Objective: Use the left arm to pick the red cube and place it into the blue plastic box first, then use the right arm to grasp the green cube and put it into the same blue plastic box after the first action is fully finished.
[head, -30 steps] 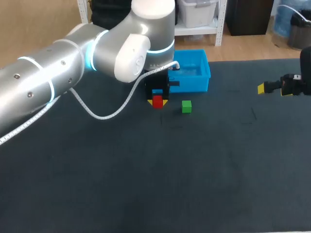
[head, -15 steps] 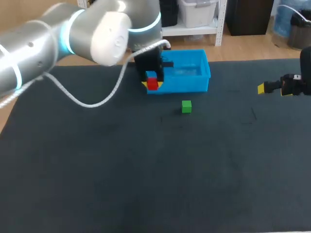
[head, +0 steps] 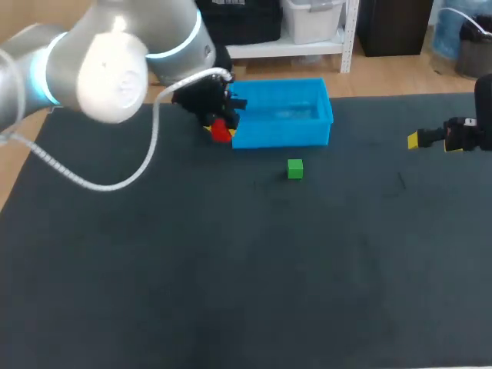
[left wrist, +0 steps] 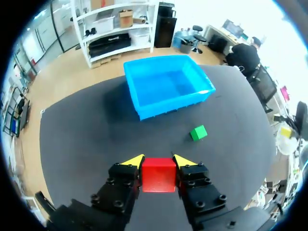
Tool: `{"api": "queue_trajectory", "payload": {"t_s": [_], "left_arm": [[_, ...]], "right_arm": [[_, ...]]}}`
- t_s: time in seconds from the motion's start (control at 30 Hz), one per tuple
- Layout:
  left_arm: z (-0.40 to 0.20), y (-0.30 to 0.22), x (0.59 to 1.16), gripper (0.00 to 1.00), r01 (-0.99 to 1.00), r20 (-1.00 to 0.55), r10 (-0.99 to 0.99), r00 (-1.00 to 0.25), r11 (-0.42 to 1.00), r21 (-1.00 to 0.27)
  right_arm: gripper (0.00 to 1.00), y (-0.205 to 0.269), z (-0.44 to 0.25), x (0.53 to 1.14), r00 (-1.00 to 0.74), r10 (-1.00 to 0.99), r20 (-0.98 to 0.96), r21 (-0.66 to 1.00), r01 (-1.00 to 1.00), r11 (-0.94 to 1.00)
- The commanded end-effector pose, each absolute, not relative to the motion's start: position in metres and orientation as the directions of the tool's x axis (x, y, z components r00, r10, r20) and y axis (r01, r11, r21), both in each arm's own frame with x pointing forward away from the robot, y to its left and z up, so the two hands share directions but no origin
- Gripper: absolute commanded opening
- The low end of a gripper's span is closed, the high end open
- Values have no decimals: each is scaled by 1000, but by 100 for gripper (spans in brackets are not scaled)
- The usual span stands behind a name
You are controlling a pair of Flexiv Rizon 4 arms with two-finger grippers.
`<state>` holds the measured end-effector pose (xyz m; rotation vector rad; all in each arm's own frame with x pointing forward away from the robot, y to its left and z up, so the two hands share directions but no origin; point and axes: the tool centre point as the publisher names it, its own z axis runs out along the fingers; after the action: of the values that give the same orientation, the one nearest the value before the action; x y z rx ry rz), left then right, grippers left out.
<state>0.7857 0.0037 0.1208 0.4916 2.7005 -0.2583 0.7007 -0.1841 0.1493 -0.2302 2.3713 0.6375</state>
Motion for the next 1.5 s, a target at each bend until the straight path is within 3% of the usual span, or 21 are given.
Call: {"api": "queue_trajectory", "payload": {"t_s": [0.03,0.87,1.5], "left_arm": [[122,12,774,0,433,-550,274,-789,883,-181],[123,14,797,0,568,-613,329,-719,786,-245],[112,-32,880,0,651,-660,375,-651,723,-232]], "right_arm": [[100,-185,149,701,-766,0,-643,385,-323,864],[100,-185,149,701,-766,0,-643,385,-323,864],[100,-185,149,701,-766,0,-643,385,-323,864]]}}
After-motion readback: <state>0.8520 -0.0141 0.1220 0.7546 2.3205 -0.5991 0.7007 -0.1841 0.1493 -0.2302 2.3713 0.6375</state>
